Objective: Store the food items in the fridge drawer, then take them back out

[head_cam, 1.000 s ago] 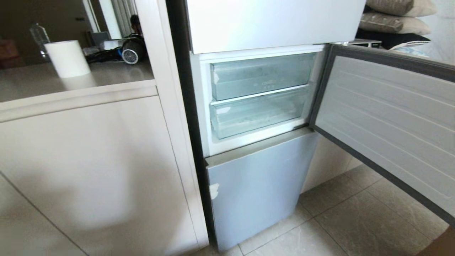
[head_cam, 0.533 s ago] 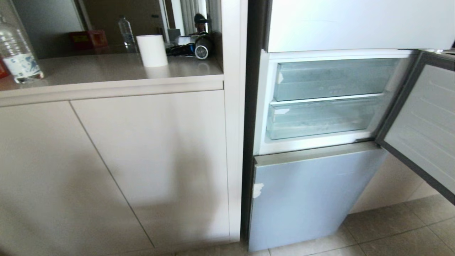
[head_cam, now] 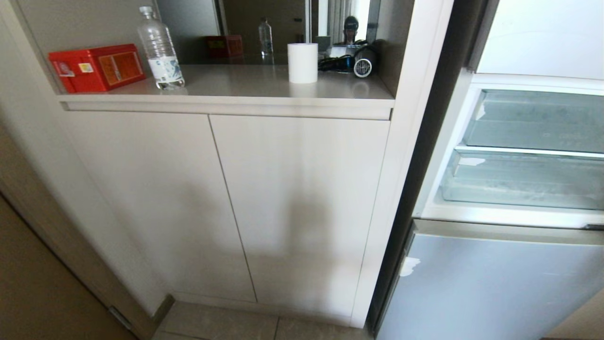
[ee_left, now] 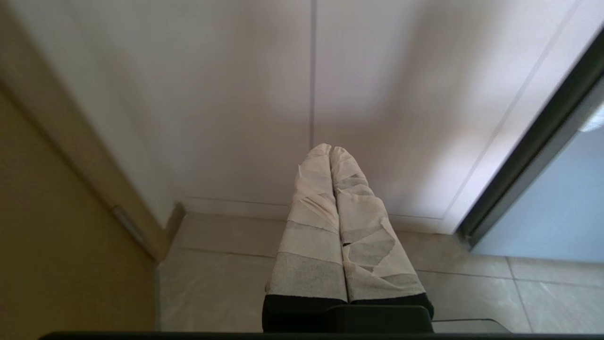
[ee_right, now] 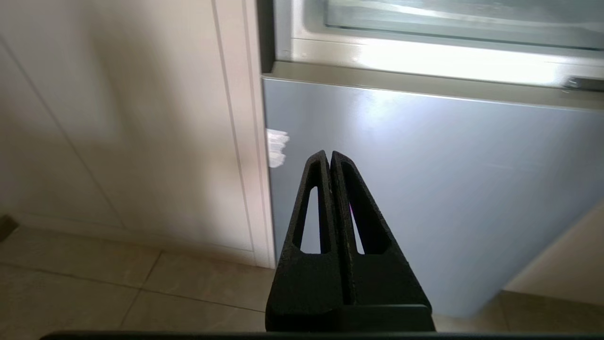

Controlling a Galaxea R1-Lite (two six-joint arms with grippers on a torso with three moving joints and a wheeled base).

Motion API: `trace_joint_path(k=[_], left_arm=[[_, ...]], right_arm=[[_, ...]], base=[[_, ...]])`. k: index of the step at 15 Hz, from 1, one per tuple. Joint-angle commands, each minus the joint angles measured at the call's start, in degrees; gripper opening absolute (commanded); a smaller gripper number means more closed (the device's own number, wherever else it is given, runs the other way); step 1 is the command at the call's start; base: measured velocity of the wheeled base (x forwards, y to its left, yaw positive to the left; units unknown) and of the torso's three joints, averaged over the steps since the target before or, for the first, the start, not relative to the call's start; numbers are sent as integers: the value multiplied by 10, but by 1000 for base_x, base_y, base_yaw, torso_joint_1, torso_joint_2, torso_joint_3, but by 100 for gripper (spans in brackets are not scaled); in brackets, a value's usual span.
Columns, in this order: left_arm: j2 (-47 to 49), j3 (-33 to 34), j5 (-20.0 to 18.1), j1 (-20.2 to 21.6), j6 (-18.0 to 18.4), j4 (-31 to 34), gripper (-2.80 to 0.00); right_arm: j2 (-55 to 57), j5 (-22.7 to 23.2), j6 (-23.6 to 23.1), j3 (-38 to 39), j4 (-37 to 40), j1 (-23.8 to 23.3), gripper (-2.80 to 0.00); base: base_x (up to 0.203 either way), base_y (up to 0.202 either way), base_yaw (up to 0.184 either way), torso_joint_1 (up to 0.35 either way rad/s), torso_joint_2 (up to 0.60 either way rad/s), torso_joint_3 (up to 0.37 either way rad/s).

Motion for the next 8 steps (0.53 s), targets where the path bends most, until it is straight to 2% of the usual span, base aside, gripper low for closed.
trace_joint_path(k=[1,5,8], left_arm=[[1,0,0,0,0,0,-280],[1,0,0,1,0,0,-280],[1,0,0,0,0,0,-280]], right_arm=[[0,0,-7,0,0,0,-280],[0,-4,1,-17,-1,0,-280],[65,-5,20,-135,20,0,-280]], base=[[4,-8,89,0,3,2],[0,0,0,0,0,0],[0,0,0,0,0,0]])
